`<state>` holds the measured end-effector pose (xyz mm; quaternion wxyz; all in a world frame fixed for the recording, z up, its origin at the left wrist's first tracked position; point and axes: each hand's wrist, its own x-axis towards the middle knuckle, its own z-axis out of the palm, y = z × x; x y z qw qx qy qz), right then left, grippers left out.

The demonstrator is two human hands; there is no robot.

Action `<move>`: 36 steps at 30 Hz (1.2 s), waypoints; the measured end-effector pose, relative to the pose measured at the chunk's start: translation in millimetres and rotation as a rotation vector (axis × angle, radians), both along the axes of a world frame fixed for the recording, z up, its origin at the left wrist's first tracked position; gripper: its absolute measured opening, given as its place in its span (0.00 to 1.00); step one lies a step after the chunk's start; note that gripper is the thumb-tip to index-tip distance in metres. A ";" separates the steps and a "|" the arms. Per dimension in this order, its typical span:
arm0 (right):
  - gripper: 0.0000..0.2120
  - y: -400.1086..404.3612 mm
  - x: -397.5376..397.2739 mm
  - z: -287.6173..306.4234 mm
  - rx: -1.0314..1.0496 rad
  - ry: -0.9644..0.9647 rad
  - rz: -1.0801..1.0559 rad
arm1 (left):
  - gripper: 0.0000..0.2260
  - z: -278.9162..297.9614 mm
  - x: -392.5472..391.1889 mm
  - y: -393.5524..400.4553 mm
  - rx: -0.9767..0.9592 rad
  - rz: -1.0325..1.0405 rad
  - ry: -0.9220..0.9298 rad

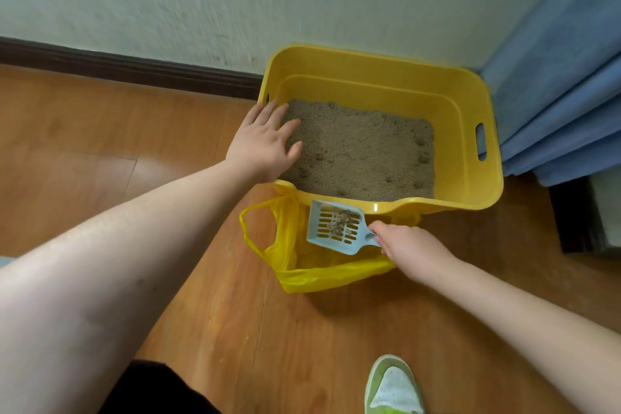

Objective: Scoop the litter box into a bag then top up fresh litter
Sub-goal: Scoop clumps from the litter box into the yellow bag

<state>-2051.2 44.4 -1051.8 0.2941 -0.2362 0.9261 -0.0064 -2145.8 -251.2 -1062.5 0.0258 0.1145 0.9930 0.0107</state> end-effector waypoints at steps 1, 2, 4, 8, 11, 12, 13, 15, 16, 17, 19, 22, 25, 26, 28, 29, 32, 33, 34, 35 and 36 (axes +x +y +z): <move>0.08 -0.1 3.1 -4.3 0.000 0.042 0.029 | 0.28 0.1 0.0 0.4 0.001 0.000 -0.002; 0.10 0.0 5.6 -7.7 0.002 0.076 0.049 | 0.27 0.0 0.2 0.8 0.001 0.001 -0.001; 0.16 2.1 9.4 -11.7 0.019 0.194 0.110 | 0.26 0.1 0.6 1.6 -0.002 0.001 0.006; 0.18 12.0 10.9 -21.7 -0.015 0.546 0.280 | 0.26 0.6 2.0 1.0 0.012 0.008 0.014; 0.17 17.9 12.1 -27.2 -0.047 0.655 0.318 | 0.26 0.5 1.8 1.4 0.026 0.009 0.017; 0.17 18.9 13.2 -27.5 -0.045 0.669 0.317 | 0.26 0.3 1.4 1.5 0.027 0.009 0.018; 0.17 19.4 14.6 -26.9 -0.046 0.678 0.314 | 0.26 0.5 1.0 1.5 0.027 0.009 0.020; 0.18 22.2 17.5 -28.3 -0.066 0.689 0.309 | 0.26 0.6 0.6 1.4 0.025 0.004 0.020; 0.19 23.2 18.8 -28.5 -0.078 0.689 0.300 | 0.26 0.7 0.7 1.4 0.024 0.002 0.020; 0.19 23.7 19.6 -28.6 -0.089 0.687 0.289 | 0.26 0.9 0.8 1.4 0.022 0.000 0.024; 0.19 25.5 19.9 -31.1 -0.126 0.685 0.268 | 0.26 1.4 1.4 1.3 0.021 0.001 0.028; 0.20 27.3 17.5 -29.9 -0.242 0.618 0.219 | 0.26 2.3 1.7 1.8 0.021 -0.003 0.030; 0.17 23.5 11.2 -20.3 -0.414 0.502 0.067 | 0.25 3.1 0.3 1.6 0.030 0.003 0.038; 0.18 21.0 7.5 -15.0 -0.467 0.467 -0.012 | 0.25 3.0 0.2 1.4 0.030 0.007 0.036; 0.16 16.0 -3.1 1.4 -0.543 0.451 -0.149 | 0.25 2.2 0.2 1.4 0.026 0.006 0.029; 0.14 13.0 -10.0 13.2 -0.580 0.435 -0.223 | 0.25 2.0 0.5 1.2 0.025 0.002 0.028; 0.16 11.6 -39.6 47.0 -0.597 0.237 -0.443 | 0.26 2.2 0.9 1.4 0.025 0.003 0.019; 0.15 13.6 -52.2 54.7 -0.563 0.174 -0.496 | 0.27 2.1 0.8 1.6 0.024 0.005 0.015; 0.13 16.6 -65.2 59.0 -0.517 0.146 -0.526 | 0.27 1.9 0.8 1.6 0.024 0.009 0.015; 0.11 20.4 -78.6 60.4 -0.450 0.135 -0.535 | 0.28 1.5 0.7 1.6 0.025 0.011 0.020; 0.09 24.2 -91.9 59.3 -0.367 0.123 -0.522 | 0.28 0.7 0.9 1.8 0.028 0.012 0.026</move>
